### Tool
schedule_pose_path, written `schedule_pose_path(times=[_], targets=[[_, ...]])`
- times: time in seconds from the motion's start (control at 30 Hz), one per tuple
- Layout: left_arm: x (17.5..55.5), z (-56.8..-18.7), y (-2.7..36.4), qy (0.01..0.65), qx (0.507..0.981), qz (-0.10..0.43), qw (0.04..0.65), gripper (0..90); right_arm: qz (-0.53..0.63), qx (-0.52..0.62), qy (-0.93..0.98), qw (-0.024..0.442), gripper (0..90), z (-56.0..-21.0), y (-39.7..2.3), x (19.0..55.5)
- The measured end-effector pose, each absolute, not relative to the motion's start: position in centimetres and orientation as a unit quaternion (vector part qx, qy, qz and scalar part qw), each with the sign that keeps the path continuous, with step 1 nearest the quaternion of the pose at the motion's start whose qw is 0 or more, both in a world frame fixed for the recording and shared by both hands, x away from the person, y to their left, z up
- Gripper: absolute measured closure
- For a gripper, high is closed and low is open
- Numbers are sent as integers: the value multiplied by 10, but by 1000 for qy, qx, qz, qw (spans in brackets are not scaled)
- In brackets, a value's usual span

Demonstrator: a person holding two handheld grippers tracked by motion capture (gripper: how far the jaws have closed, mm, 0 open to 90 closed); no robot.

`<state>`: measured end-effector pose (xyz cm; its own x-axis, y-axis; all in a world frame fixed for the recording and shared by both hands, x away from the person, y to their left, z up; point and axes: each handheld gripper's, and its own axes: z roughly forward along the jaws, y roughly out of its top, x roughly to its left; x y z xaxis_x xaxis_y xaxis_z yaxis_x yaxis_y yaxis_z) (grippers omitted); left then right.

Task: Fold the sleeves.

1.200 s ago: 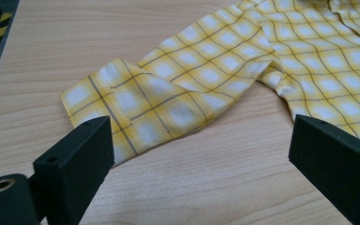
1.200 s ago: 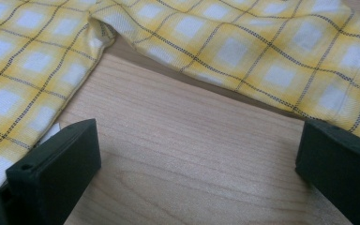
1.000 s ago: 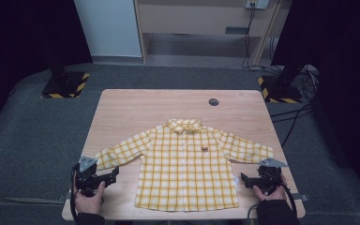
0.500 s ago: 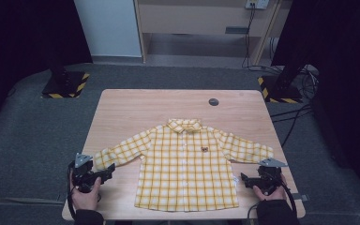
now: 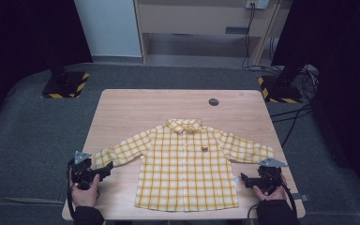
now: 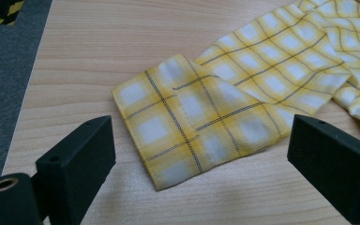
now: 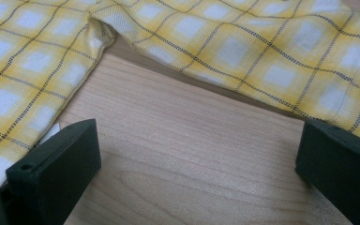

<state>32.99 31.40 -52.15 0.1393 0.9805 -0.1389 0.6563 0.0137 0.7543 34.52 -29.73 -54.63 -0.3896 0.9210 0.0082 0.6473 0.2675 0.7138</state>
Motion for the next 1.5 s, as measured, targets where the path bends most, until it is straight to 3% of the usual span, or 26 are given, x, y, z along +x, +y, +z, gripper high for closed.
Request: schedule_pose_path(times=[1.1,1.5], targets=[[343,-535,319,628,657,213,358,130,325,511,768,211,2,-546,-297,345],[341,-537,319,628,646,224,370,275,325,511,768,211,2,-546,-297,345]])
